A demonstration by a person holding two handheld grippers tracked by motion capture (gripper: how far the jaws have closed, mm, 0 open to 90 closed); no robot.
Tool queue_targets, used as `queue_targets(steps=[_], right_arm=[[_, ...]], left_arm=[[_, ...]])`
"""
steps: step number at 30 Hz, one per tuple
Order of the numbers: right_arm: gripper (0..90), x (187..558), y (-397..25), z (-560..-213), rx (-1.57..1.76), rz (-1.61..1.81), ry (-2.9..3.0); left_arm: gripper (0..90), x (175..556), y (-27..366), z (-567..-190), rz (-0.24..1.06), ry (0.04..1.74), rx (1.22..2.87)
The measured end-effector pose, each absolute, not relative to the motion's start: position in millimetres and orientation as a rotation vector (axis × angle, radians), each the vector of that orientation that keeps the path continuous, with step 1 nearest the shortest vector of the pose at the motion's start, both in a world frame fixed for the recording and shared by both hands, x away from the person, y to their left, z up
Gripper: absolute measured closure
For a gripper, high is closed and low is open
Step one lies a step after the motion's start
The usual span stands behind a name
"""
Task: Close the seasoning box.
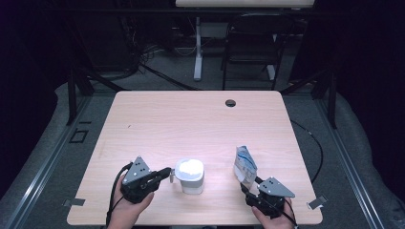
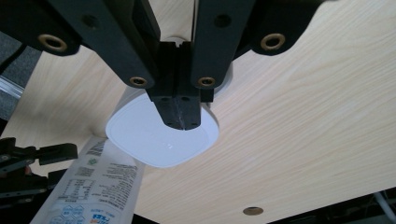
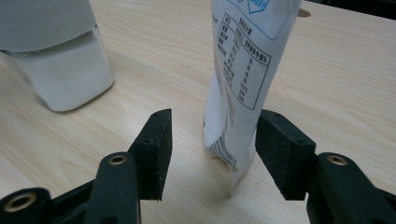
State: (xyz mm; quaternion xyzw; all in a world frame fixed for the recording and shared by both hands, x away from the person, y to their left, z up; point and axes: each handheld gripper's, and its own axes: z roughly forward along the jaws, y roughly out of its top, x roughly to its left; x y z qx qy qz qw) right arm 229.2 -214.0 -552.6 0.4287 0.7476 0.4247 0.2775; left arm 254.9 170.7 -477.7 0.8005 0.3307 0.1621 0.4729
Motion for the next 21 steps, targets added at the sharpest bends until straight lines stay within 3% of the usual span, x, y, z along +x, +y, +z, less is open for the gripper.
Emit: queue_targets(steps=[21], right_arm=[[44.3, 229, -226, -561, 1.209, 1.085, 2.037]], left_arm=[[90.0, 275, 210, -498, 0.403, 0.981, 1.908]])
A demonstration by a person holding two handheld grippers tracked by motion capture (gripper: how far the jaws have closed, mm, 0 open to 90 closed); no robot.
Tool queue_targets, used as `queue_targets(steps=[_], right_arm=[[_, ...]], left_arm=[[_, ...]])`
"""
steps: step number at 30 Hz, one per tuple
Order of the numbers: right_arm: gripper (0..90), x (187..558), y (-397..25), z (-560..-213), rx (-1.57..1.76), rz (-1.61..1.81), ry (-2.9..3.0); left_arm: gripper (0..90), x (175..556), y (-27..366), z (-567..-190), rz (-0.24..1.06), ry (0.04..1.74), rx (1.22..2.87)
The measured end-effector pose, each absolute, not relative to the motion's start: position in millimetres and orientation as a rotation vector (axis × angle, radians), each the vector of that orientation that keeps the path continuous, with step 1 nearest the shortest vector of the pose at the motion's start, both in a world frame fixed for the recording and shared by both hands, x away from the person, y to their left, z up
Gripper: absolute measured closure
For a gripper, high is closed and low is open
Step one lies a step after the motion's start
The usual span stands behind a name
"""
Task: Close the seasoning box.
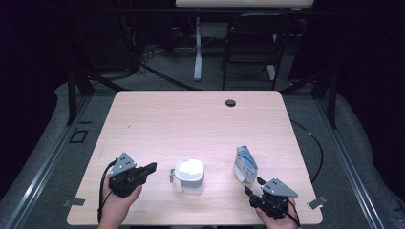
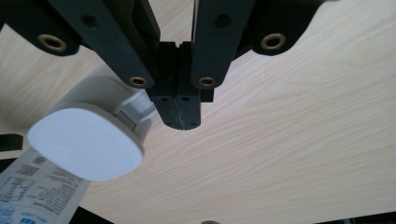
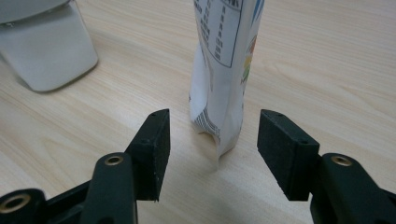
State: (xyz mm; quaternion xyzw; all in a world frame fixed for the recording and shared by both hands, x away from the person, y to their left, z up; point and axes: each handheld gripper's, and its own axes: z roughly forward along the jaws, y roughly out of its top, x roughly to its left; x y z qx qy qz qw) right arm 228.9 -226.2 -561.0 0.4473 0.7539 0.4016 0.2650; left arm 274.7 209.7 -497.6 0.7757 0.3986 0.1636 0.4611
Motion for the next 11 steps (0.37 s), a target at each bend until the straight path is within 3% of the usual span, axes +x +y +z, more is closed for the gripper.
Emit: queue_targets(steps=[8, 11], right_arm=[[44.2, 229, -226, -563, 1.212, 1.073, 2.056], [44.2, 229, -228, -564, 1.214, 1.064, 2.060]], left_arm=[[87.4, 284, 226, -515, 0.389, 1.080, 1.893], [80.5, 286, 230, -519, 0.387, 1.111, 1.874]])
